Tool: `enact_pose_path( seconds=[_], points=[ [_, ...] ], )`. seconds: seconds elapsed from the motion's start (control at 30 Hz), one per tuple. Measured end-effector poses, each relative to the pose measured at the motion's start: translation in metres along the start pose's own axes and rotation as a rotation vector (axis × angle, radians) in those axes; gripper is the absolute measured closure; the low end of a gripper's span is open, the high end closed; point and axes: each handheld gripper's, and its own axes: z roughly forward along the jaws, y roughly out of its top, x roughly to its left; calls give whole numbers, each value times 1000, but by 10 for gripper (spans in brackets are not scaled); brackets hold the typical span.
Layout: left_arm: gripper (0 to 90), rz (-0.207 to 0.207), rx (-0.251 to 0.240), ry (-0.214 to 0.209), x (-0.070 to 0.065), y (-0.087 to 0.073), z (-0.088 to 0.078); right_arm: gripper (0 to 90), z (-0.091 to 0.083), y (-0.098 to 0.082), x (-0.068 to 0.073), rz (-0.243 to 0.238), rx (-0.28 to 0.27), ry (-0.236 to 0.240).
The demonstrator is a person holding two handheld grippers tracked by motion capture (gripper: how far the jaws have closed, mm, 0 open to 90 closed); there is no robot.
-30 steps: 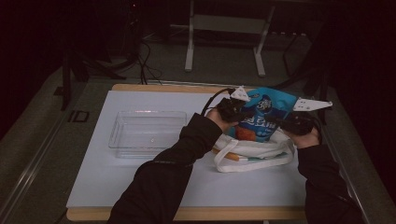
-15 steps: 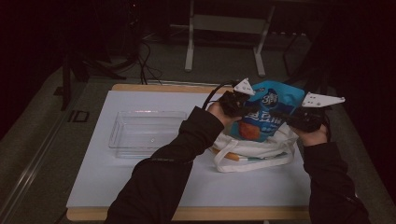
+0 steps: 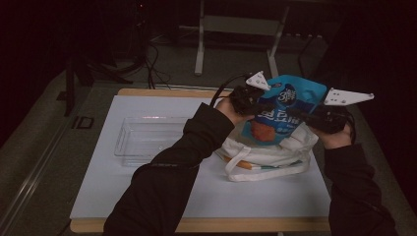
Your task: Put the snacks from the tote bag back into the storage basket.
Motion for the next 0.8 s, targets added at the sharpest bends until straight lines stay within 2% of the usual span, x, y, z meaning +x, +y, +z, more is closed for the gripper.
enact_pose_path(
  seconds=[0.43, 0.8],
  points=[
    [900, 7, -5, 24, 1, 7, -37, 888, 9, 31, 11, -41, -20, 37],
    [900, 0, -2, 57, 3, 3, -73, 888, 27, 56, 24, -78, -32, 75]
  ],
)
